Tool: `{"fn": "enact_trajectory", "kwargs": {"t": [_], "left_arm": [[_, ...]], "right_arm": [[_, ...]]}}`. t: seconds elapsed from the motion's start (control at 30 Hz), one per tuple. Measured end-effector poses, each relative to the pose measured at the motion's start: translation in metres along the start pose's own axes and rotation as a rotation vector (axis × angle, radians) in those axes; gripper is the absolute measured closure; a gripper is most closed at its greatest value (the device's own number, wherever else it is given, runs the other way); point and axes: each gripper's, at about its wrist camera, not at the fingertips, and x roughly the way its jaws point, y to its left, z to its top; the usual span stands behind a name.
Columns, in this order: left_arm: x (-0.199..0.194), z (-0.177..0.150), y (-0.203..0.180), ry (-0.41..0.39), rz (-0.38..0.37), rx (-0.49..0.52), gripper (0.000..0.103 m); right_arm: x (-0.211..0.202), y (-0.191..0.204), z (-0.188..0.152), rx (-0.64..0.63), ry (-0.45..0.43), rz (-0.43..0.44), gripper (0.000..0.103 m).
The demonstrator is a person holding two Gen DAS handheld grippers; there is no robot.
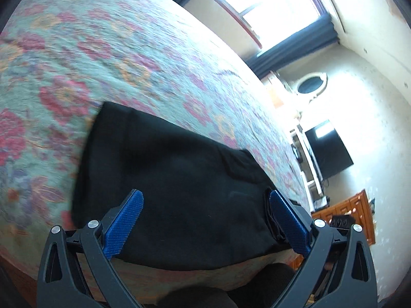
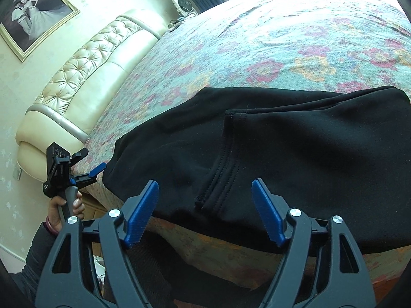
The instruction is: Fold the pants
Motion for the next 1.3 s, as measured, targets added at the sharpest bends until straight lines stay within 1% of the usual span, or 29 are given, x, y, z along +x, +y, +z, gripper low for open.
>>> {"fn": "enact_trajectory", "kwargs": {"t": [0.03,0.1,0.2,0.27,0.33,0.4,0.43,0.5,0.57,0.6,0.63,0.7,0.73,0.8,0.87,0.9,1.03,1.07,1.13,1.23,1.3], "left_arm": [[-0.006,0.005,0.017,-0.012,-0.012,-0.047,0.005],[-0.01,0.011,0.046,-0.009,-0.051,-0.127,0.005],[-0.003,0.016,0.076,0.028,-0.083,-0.21,0.005],[0.006,0.019,0.087,0.068,-0.087,-0.238,0.005],[0.009,0.026,0.09,0.087,-0.1,-0.259,0.005],[0.01,0.032,0.097,0.097,-0.119,-0.303,0.005],[0.013,0.035,0.097,0.118,-0.13,-0.297,0.005],[0.02,0.038,0.088,0.175,-0.117,-0.213,0.005],[0.032,0.041,0.074,0.239,-0.044,-0.12,0.005],[0.038,0.043,0.069,0.264,-0.012,-0.092,0.005],[0.044,0.047,0.066,0.286,0.014,-0.081,0.005],[0.051,0.057,0.065,0.297,0.038,-0.099,0.005],[0.056,0.061,0.067,0.317,0.04,-0.116,0.005],[0.065,0.067,0.07,0.377,0.035,-0.087,0.005],[0.067,0.069,0.068,0.412,0.015,-0.036,0.005],[0.066,0.068,0.066,0.421,-0.01,-0.027,0.005],[0.076,0.063,0.056,0.448,-0.166,-0.035,0.005],[0.08,0.061,0.055,0.447,-0.181,-0.027,0.005],[0.082,0.063,0.059,0.42,-0.2,-0.042,0.005],[0.081,0.07,0.068,0.364,-0.253,-0.114,0.005],[0.08,0.07,0.066,0.361,-0.246,-0.11,0.005]], "right_arm": [[0.002,0.003,0.0,-0.006,0.006,0.003,0.028],[0.004,0.009,-0.003,-0.011,0.018,0.01,0.028],[0.011,0.013,-0.005,0.002,0.042,0.023,0.028],[0.014,0.015,-0.008,-0.001,0.054,0.019,0.028],[0.017,0.017,-0.01,-0.008,0.071,0.013,0.028],[0.019,0.018,-0.011,-0.007,0.078,0.014,0.027],[0.02,0.018,-0.011,-0.005,0.082,0.016,0.027],[0.023,0.018,-0.012,0.001,0.087,0.016,0.027],[0.026,0.017,-0.013,0.006,0.096,0.016,0.027],[0.027,0.017,-0.014,0.007,0.099,0.014,0.026],[0.028,0.017,-0.014,0.006,0.101,0.012,0.025],[0.029,0.019,-0.015,0.002,0.104,0.01,0.023],[0.028,0.02,-0.014,0.001,0.105,0.011,0.022],[0.026,0.021,-0.013,0.005,0.105,0.013,0.022],[0.023,0.02,-0.012,0.022,0.1,0.03,0.022],[0.022,0.02,-0.012,0.029,0.097,0.039,0.022],[0.021,0.027,-0.01,0.024,0.096,0.061,0.022],[0.022,0.029,-0.01,0.016,0.099,0.062,0.022],[0.024,0.032,-0.01,0.006,0.103,0.065,0.022],[0.023,0.035,-0.01,0.008,0.106,0.072,0.022],[0.023,0.035,-0.009,0.006,0.105,0.073,0.022]]}}
